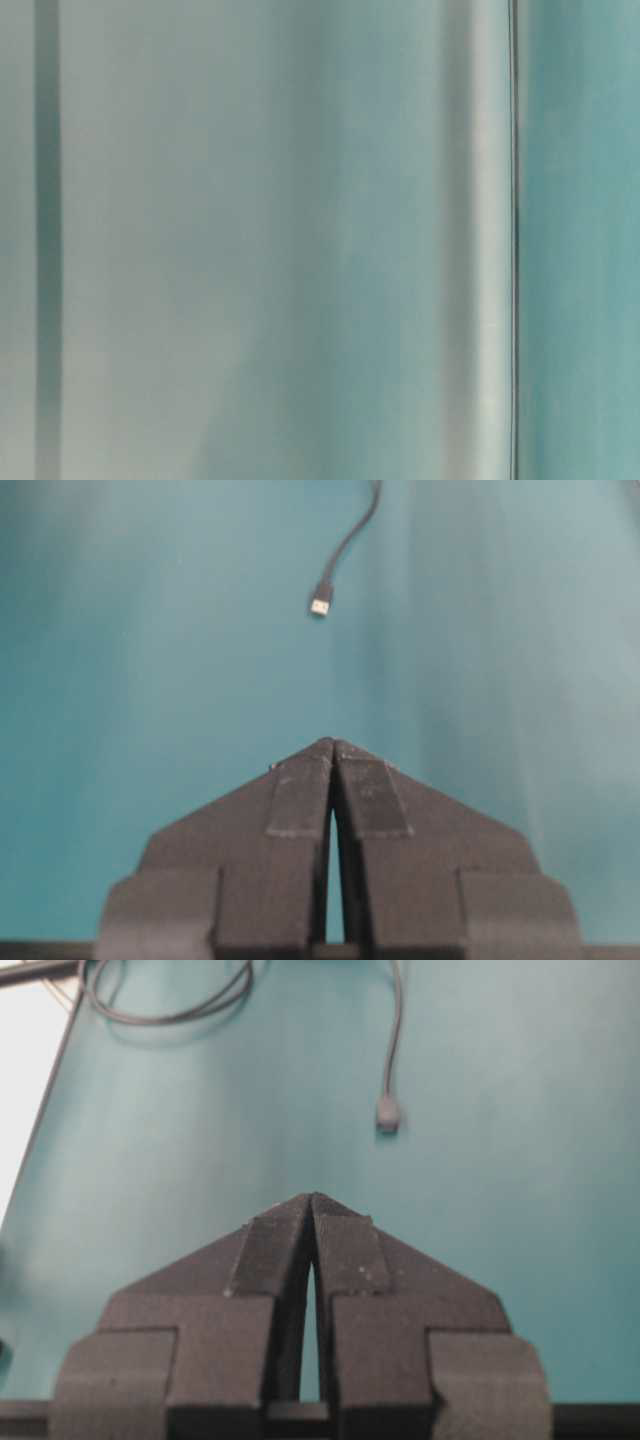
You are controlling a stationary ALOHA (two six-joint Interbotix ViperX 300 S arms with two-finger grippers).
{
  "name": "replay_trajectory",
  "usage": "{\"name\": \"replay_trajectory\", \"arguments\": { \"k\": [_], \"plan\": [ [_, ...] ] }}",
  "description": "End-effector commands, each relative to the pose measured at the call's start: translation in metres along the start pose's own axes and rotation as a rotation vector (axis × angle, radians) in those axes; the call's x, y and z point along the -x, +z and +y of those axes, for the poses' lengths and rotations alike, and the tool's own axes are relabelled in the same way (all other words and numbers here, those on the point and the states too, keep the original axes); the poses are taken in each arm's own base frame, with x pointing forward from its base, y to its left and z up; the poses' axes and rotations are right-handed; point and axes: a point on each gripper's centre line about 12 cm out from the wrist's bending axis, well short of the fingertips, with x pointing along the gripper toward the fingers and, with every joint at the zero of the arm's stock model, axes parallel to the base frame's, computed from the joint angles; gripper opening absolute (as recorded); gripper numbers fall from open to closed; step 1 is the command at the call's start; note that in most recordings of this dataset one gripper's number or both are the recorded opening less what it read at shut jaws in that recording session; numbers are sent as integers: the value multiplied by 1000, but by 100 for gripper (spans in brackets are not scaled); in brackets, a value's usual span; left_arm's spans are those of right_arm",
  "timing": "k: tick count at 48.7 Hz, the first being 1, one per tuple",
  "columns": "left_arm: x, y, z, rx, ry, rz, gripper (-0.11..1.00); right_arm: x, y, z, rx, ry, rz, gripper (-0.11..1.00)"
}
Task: Insert the USB using both arms.
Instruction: 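Open both grippers and move them toward the two cable ends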
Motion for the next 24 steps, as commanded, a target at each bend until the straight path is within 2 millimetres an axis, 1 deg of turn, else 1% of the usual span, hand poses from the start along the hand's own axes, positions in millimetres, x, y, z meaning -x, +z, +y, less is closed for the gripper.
{"name": "replay_trajectory", "arguments": {
  "k": [1, 4, 8, 13, 16, 18, 21, 24],
  "plan": [
    [1, 7, 1, 15, 3, -5, 1, -9, 11, 6, 3, 11, 16, 0],
    [0, 3, 1, 16, 3, 29, 1, -17, 8, 9, 7, 19, 57, 0],
    [-1, -2, 1, 16, 3, 70, 1, -26, -2, 11, 15, 18, 121, 0],
    [-1, -2, 1, 15, 4, 80, 8, -32, -9, 10, 13, 10, 162, 0],
    [-1, -2, 1, 16, 3, 81, 17, -34, -11, 9, 13, 8, 171, 0],
    [-1, -3, 1, 18, 4, 86, 26, -34, -12, 9, 13, 5, 180, 0],
    [-2, -5, 1, 18, 5, 95, 42, -34, -13, 9, 15, 3, 186, 0],
    [-1, -7, 1, 21, 4, 100, 61, -34, -15, 8, 16, 1, 198, 0]
  ]
}}
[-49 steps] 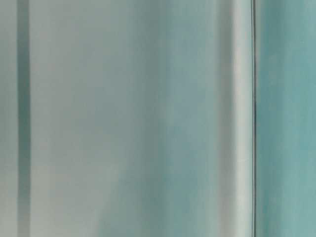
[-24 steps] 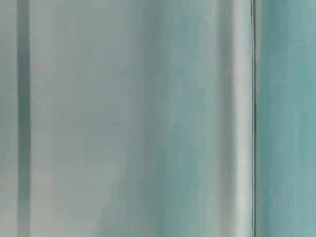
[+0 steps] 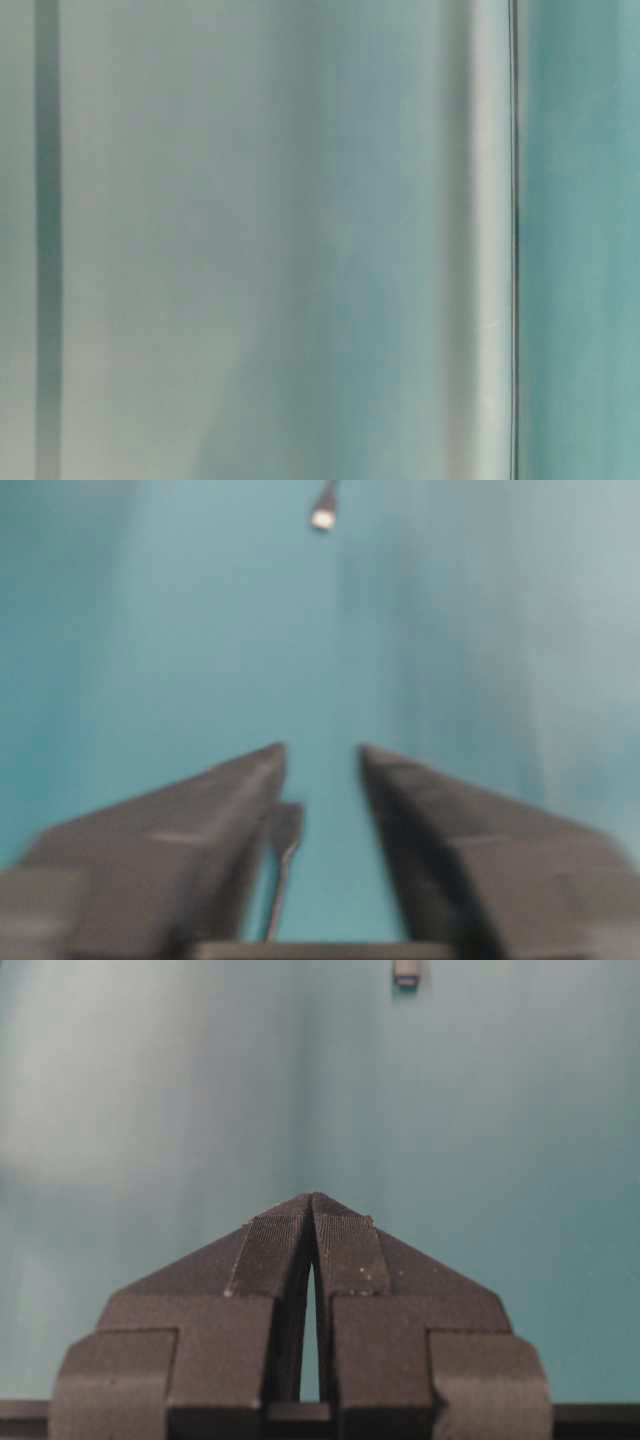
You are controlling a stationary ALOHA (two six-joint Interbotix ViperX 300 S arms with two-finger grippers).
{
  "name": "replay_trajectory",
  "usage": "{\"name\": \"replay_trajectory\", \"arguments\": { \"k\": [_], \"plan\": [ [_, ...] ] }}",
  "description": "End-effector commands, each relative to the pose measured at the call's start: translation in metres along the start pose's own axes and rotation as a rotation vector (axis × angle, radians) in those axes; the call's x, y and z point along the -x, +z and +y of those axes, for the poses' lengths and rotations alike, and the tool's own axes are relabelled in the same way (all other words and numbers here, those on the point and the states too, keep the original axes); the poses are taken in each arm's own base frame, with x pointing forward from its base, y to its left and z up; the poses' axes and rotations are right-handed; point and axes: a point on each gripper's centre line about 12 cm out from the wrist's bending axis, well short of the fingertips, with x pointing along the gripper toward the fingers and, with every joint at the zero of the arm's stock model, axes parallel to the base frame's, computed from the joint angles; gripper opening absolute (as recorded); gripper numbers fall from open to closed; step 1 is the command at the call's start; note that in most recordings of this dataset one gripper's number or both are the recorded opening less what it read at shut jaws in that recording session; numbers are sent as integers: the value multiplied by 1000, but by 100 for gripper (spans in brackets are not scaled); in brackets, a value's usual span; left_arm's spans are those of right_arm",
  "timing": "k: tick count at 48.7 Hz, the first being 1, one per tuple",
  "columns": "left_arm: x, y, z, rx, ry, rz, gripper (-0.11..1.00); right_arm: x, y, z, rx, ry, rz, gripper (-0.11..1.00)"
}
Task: Insert the USB using both arms.
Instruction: 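Open both grippers and move them toward the two cable ends, then lower left gripper over female socket, right gripper over male USB plug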
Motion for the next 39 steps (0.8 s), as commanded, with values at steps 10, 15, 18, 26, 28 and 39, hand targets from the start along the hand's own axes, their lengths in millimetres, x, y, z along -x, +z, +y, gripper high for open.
{"name": "replay_trajectory", "arguments": {
  "k": [10, 15, 18, 26, 28, 39],
  "plan": [
    [0, 2, 1, 20, 5, -5, 82, -1, 4, 0, 34, -16, 31, 0],
    [-3, 0, 2, 19, 7, 12, 82, -7, -1, -3, 38, -31, 72, 0],
    [-6, -2, 3, 21, 10, 26, 82, -11, -3, -3, 38, -34, 90, 0],
    [-17, -6, 3, 14, 11, 72, 82, -21, -9, -7, 32, -52, 133, 15],
    [-18, -6, 3, 10, 12, 78, 82, -22, -11, -8, 29, -56, 142, 24],
    [-19, -14, 5, 6, 17, 110, 82, -28, -20, -18, 5, -93, 207, 75]
  ]
}}
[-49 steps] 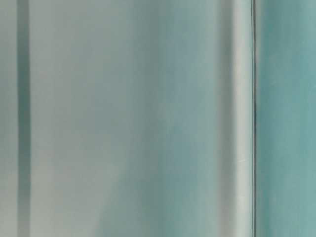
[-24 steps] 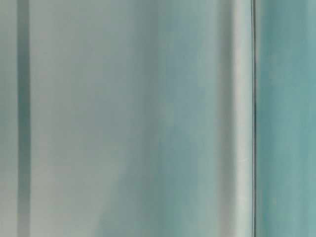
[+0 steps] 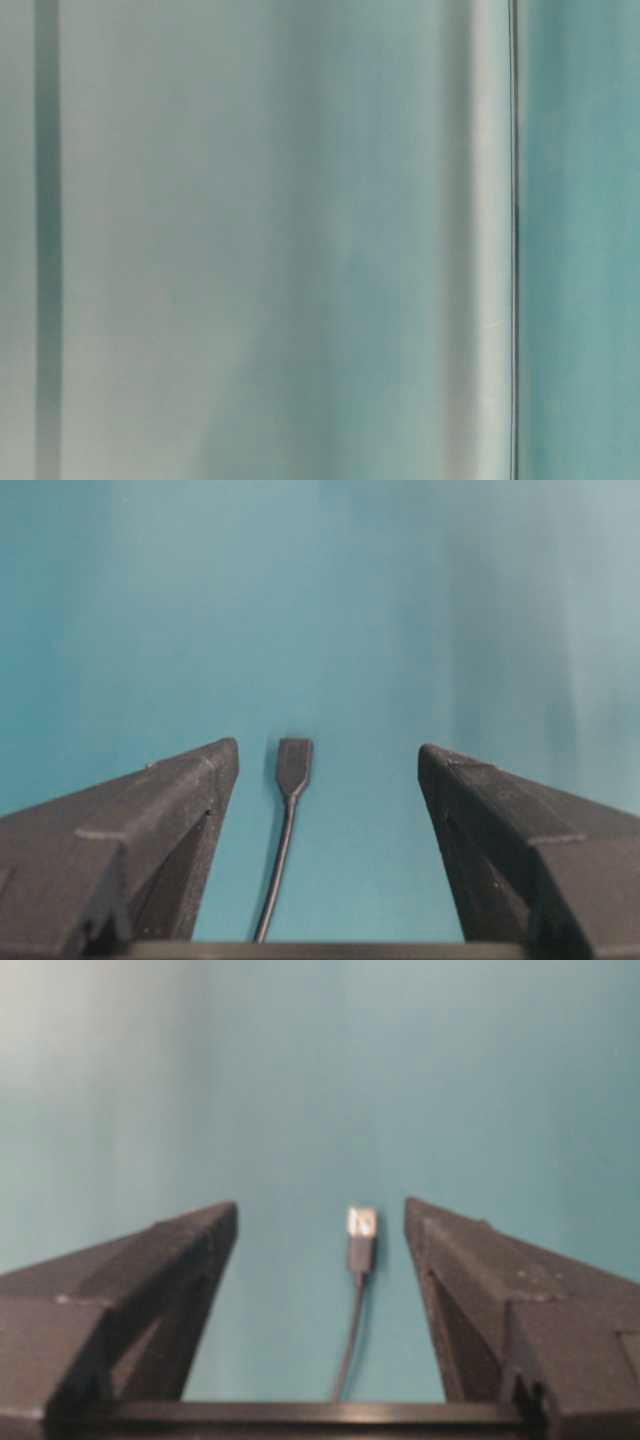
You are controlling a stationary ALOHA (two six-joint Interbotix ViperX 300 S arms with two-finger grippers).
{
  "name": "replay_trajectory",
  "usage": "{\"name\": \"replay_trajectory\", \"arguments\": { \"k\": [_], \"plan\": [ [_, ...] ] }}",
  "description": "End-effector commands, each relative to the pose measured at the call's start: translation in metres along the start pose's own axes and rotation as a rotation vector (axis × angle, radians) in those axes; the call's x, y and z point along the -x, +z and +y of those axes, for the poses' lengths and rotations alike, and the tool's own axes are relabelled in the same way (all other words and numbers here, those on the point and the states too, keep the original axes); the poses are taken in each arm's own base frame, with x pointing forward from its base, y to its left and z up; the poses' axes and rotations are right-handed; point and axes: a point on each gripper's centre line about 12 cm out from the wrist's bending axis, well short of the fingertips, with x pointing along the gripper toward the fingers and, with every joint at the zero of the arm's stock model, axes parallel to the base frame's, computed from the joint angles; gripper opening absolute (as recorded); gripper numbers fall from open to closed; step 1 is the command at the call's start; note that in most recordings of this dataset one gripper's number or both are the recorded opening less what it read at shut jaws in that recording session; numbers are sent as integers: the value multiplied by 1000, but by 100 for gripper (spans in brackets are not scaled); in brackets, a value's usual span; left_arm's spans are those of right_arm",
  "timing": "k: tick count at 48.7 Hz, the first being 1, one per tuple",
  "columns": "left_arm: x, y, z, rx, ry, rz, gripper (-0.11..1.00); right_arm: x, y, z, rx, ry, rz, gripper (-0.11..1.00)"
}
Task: Insert the USB using both arms.
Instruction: 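Lower left gripper over female socket, right gripper over male USB plug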
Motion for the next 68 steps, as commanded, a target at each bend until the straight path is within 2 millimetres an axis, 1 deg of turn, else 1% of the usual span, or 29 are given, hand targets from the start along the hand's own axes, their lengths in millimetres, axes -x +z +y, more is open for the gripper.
{"name": "replay_trajectory", "arguments": {
  "k": [1, 6, 13, 26, 45, 50, 58, 68],
  "plan": [
    [1, 4, 1, 4, 5, -6, 82, 0, 8, -1, -6, -9, 0, 75],
    [1, 0, 4, 9, 12, 23, 82, -3, 6, -3, -10, -19, 36, 73],
    [1, 0, 4, 10, 15, 27, 82, -9, 1, -4, -23, -30, 86, 71],
    [-4, -4, 8, 5, 28, 59, 81, -26, -9, -5, -45, -47, 164, 68],
    [-40, -30, 11, -79, 23, 202, 81, -57, -25, -8, -43, -71, 288, 68],
    [-48, -34, 12, -78, 25, 199, 81, -65, -29, -9, -41, -76, 318, 68],
    [-64, -39, 12, -76, 26, 210, 81, -75, -34, -9, -41, -82, 347, 64],
    [-84, -43, 13, -77, 27, 220, 81, -86, -36, -9, -40, -79, 343, 63]
  ]
}}
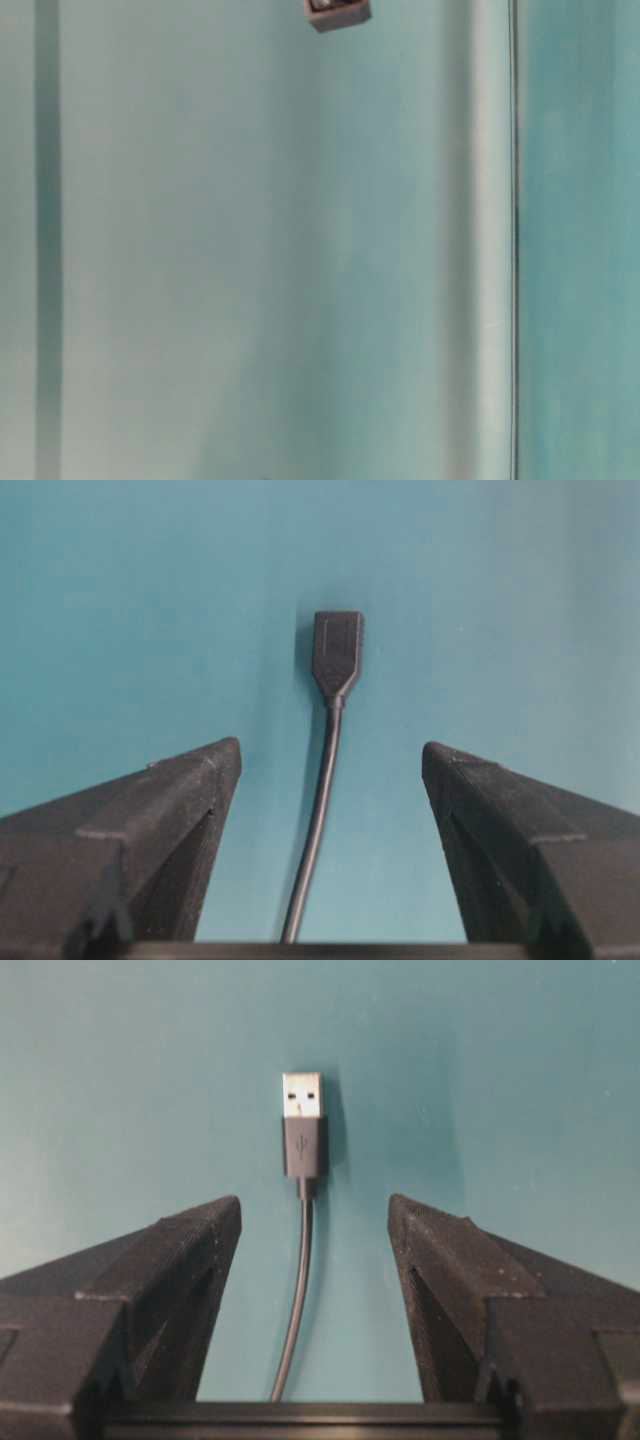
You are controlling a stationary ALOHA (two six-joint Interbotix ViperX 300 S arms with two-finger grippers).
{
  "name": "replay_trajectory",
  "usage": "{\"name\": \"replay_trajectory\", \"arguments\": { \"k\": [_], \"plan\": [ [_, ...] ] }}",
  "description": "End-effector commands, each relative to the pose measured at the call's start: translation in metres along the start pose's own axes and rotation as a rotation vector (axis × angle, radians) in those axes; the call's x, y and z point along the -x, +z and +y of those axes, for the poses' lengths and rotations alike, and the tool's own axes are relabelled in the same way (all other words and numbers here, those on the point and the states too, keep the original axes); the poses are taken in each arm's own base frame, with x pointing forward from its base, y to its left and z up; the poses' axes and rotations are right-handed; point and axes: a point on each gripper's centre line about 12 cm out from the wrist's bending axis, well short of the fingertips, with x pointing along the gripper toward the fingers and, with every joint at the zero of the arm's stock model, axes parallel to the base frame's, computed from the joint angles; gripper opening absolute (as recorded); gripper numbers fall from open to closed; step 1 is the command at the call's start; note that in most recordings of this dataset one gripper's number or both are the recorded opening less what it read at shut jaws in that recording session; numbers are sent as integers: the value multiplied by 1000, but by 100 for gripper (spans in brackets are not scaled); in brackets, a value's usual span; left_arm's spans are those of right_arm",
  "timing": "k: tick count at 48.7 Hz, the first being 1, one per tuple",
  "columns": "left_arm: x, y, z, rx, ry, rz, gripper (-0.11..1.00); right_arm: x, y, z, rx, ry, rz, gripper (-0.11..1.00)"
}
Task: Insert the USB using both arms.
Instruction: 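Lower left gripper over female socket, right gripper over male USB plug, then close both grippers on the cable connector ends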
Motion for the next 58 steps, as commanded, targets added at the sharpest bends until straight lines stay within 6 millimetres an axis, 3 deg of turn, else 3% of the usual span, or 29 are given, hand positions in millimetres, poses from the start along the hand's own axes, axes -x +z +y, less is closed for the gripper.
{"name": "replay_trajectory", "arguments": {
  "k": [1, 17, 49, 58],
  "plan": [
    [-6, 12, 2, -15, 7, -32, 81, 1, 12, 2, 0, 8, -44, 63],
    [-28, 17, 3, -16, 8, -29, 81, -16, 18, 4, -1, 6, -25, 63],
    [-51, 21, 4, -18, 9, -22, 81, -31, 9, 6, 14, -2, 34, 62],
    [-52, 22, 4, -18, 8, -19, 81, -36, 8, 6, 13, -1, 36, 51]
  ]
}}
